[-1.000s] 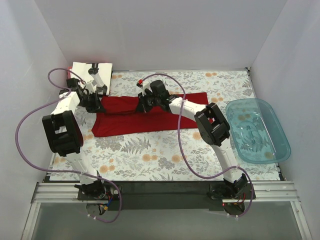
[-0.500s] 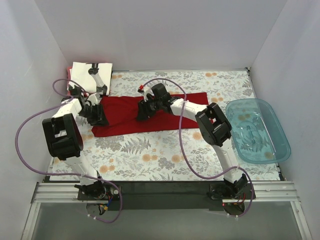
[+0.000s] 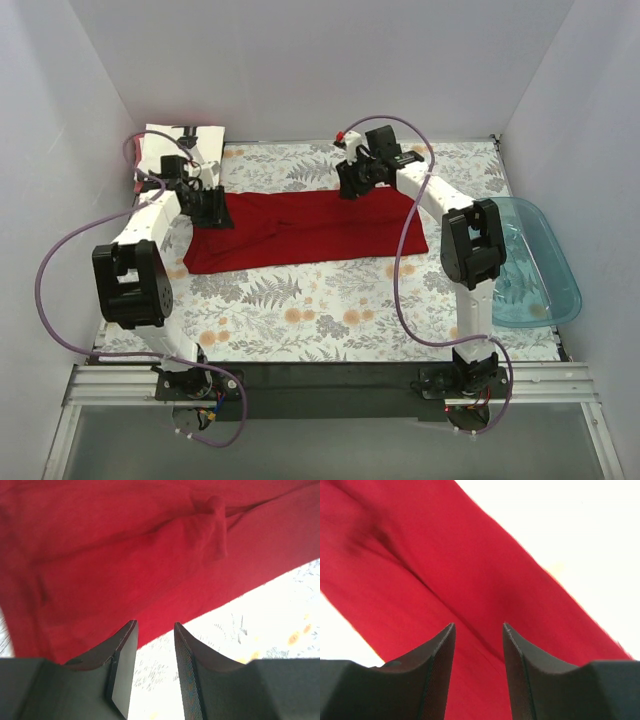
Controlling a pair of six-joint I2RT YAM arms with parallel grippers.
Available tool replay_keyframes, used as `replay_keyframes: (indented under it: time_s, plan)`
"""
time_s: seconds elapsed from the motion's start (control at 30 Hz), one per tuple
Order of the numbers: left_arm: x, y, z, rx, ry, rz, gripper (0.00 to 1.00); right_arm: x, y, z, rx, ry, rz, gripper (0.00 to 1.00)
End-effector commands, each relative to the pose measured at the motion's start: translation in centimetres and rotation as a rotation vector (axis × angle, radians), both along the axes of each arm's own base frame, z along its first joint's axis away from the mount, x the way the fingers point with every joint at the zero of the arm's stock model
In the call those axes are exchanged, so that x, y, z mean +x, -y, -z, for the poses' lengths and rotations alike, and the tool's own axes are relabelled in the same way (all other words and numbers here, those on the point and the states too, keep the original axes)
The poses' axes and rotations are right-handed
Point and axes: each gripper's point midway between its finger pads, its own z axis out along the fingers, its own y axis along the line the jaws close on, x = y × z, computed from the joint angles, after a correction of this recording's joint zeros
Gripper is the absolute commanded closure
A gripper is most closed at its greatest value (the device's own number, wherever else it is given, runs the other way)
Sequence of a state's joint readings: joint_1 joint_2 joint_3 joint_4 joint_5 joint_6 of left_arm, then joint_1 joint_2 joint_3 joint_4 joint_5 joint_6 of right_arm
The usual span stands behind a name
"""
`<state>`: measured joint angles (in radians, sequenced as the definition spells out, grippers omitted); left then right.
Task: Fold and stack the t-shirts
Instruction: Fold the tshirt
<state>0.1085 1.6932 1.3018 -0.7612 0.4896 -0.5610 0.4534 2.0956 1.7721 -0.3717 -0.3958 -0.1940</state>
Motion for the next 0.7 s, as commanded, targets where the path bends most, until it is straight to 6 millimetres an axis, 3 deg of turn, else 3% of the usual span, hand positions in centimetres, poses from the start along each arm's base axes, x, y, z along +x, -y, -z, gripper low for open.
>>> replay_keyframes:
  time_s: [0.0,0.1,0.13,0.33,0.47,0.63,0.67]
  plan:
    - [1.8,1.2,0.8,0.066,0.030,-0.036,0.66,-1.1,4.7,3.7,-0.214,-0.052,0.001,0.52]
    - [2.3,1.3,2.3,0.100,-0.010,-0.061,0.67,-0.7,7.6,6.1,-0.303,-0.085,0.041,0.52]
    - [2.1,2.6,3.2,0.111,-0.028,-0.030,0.68,-0.3,8.5,6.5,-0.330,-0.089,0.062,0.52]
    - [1.6,2.2,6.8,0.202,-0.109,-0.046,0.69,-1.1,10.8,9.9,-0.439,-0.166,0.058,0.53]
    - [0.5,1.8,8.5,0.223,-0.157,-0.053,0.69,-3.1,11.9,11.9,-0.492,-0.219,0.026,0.53]
    - [-1.0,1.5,9.4,0.239,-0.189,-0.037,0.69,-8.2,13.9,13.8,-0.545,-0.319,-0.008,0.53]
    - [-1.3,1.6,9.4,0.239,-0.190,-0.025,0.69,-9.0,14.3,13.2,-0.544,-0.327,-0.009,0.54]
